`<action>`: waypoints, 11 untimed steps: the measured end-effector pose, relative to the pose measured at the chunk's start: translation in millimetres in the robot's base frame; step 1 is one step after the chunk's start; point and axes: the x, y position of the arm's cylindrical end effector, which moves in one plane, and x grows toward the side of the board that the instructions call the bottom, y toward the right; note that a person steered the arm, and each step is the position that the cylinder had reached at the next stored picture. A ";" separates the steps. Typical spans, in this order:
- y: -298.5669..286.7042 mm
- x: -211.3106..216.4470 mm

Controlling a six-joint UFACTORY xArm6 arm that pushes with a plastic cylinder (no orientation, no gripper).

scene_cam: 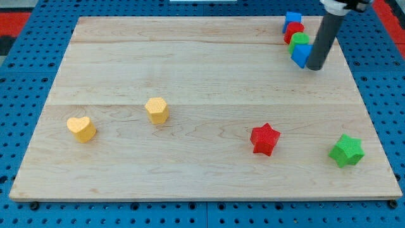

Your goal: Place the green star right top diagonally to red star

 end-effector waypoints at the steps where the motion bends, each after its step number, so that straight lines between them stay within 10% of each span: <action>1: 0.2 -0.2; 9: 56.3 113.1; 11: 66.1 199.5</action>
